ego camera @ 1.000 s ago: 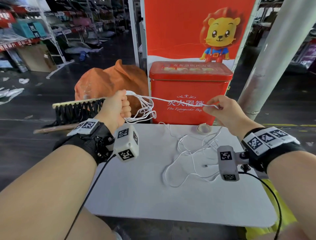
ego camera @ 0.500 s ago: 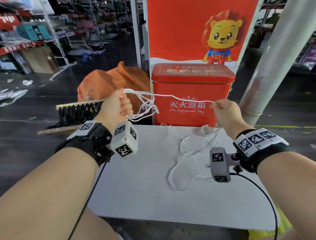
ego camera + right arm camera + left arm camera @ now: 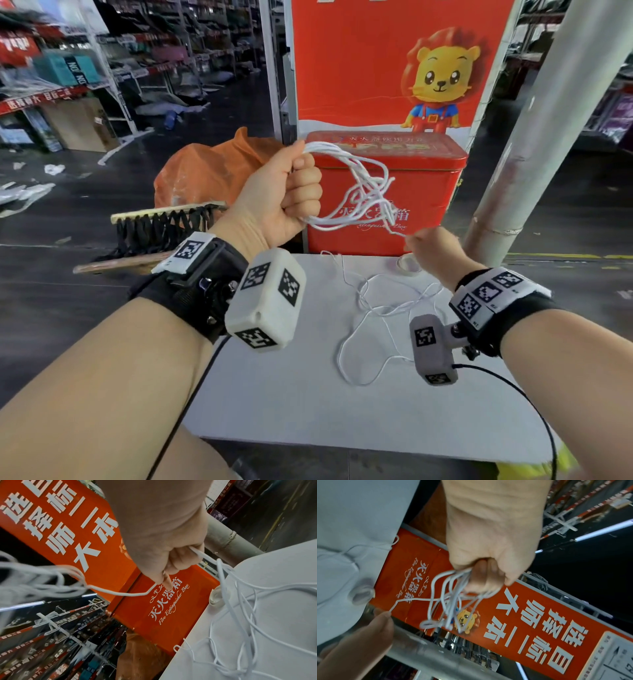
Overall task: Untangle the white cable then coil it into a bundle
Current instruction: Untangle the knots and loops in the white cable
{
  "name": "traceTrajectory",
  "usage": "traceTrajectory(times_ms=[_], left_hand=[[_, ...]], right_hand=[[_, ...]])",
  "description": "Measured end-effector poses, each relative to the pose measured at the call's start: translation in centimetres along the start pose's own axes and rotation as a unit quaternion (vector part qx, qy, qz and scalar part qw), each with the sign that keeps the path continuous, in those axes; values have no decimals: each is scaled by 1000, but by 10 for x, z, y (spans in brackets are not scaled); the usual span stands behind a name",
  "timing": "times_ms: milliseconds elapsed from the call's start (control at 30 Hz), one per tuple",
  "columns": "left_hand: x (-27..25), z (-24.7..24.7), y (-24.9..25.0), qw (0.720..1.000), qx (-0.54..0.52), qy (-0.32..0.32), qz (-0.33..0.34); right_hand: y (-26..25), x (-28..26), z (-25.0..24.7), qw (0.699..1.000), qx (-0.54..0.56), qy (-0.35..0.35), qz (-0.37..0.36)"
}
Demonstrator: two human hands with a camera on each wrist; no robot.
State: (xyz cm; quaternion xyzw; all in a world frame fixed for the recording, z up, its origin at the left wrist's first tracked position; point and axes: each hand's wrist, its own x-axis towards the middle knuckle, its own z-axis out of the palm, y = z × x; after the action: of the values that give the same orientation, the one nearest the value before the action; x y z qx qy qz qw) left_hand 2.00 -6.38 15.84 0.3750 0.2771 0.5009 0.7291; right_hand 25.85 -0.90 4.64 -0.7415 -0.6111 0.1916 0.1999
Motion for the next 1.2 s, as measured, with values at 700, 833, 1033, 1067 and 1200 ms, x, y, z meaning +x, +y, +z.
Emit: traceTrajectory(times_ms=[700,833,1033,1067,1200], left_hand=[[19,-24,-21,964,40,262,30],[21,-16,-30,968,50,244,-17],[17,-2,-42,951,181,232,-97],[14,2,-43,949,197,219,-114],[9,9,-47,942,240,152,-177]], right_hand=[[-74,-60,-29,909,-235,-114,-325],[-78,-66,-36,902,-147,-189,-360],[-91,-79,-36,878,-98,-175,-434],[-92,-80,-35,876,-87,-175,-441],[-92,-80,-31,875,-97,-151,-449]])
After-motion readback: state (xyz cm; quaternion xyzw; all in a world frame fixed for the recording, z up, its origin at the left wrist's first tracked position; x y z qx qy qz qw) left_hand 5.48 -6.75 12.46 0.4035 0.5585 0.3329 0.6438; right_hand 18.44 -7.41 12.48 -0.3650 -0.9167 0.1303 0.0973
